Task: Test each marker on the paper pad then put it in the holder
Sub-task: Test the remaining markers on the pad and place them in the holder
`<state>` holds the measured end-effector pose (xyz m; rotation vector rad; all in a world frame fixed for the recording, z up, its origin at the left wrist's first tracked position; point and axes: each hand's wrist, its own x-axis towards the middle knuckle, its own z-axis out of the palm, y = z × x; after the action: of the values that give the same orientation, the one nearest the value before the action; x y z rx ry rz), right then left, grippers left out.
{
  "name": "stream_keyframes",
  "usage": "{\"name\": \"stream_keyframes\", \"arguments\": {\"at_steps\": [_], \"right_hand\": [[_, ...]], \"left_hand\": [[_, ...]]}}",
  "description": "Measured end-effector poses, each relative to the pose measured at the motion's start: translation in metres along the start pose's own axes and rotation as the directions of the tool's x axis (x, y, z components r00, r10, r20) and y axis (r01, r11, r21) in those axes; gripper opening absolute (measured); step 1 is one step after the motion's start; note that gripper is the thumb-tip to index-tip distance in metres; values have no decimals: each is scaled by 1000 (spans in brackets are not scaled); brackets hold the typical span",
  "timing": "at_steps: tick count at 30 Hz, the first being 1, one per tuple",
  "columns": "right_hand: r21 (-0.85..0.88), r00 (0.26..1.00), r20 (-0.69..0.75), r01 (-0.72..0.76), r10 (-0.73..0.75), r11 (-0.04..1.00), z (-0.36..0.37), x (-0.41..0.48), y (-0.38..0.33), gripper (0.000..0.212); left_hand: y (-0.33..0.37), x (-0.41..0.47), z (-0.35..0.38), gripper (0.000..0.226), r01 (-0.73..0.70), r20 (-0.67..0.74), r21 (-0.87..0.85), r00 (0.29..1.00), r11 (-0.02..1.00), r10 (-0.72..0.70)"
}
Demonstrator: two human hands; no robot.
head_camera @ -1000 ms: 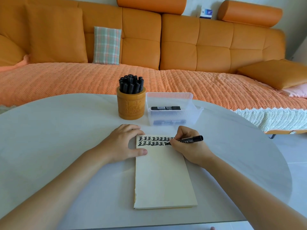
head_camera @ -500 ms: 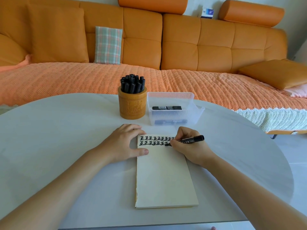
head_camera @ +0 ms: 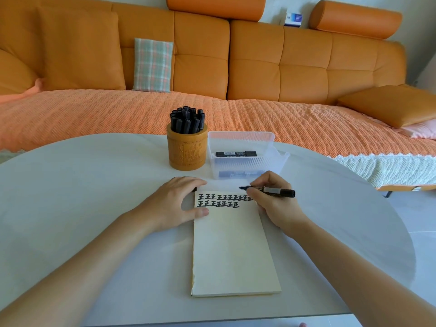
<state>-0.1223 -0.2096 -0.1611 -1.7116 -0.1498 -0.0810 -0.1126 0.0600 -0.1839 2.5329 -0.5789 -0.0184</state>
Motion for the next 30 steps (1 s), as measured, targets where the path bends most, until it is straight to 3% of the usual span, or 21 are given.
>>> {"name": "stream_keyframes", "arguments": {"at_steps": [3, 5, 7, 9, 14, 18, 23, 30], "right_hand": [[-56, 993, 18, 116, -115, 992, 2, 2, -8, 22], [-205, 971, 121, 227, -206, 952, 0, 4, -11, 35], [-303, 943, 266, 279, -201, 911, -3, 7, -15, 54], [-264, 932, 340, 221, -124, 939, 0, 10, -24, 72], [-197, 919, 393, 115, -29, 974, 8, 12, -38, 53], [-468, 922, 386, 236, -43, 852, 11, 14, -39, 28], [-638, 966, 253, 213, -60, 740, 11, 15, -33, 28], [-689, 967, 250, 211, -46, 693, 13, 13, -33, 26]], "left_hand": [[1, 1, -4, 51, 17, -126, -72, 992, 997, -26], [-1, 3, -9, 44, 45, -216, 36, 976, 998, -36], [-5, 3, -12, 40, 89, -236, 131, 970, 987, -56], [-6, 2, -13, 30, 121, -214, 139, 973, 983, -89], [1, 1, -16, 15, 139, -309, 68, 945, 988, -112], [7, 2, -21, 18, 83, -389, -41, 917, 996, -92], [13, 5, -23, 19, 35, -388, -58, 920, 998, -55], [19, 3, -22, 17, 5, -368, -66, 929, 998, -29]]}}
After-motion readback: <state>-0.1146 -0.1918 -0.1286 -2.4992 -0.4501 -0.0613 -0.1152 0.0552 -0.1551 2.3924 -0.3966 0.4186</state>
